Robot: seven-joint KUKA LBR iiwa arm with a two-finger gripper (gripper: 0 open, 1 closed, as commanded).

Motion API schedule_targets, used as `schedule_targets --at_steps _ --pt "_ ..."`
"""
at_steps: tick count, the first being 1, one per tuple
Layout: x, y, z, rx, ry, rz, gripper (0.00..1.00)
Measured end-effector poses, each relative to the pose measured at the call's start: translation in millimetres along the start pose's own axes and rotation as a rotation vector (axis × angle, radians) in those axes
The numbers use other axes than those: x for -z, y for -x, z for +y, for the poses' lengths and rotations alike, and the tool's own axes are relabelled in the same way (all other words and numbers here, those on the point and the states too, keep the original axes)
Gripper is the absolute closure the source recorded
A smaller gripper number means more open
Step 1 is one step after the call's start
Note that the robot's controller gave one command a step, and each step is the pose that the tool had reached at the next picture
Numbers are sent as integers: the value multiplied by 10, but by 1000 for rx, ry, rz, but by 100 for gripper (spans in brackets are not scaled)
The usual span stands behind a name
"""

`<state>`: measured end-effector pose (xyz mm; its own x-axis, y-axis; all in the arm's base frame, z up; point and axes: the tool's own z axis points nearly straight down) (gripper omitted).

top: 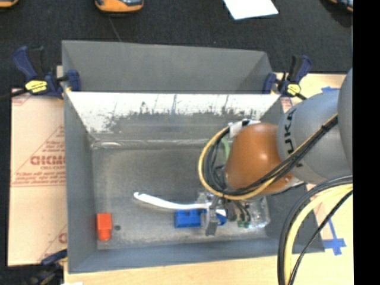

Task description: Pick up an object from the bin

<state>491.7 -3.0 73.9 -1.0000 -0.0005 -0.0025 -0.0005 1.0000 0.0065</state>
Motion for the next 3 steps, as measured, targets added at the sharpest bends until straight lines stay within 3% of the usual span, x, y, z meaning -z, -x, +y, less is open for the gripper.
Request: schedule_targets --at_steps 3 --pt "259 12 -5 -8 1 -9 100"
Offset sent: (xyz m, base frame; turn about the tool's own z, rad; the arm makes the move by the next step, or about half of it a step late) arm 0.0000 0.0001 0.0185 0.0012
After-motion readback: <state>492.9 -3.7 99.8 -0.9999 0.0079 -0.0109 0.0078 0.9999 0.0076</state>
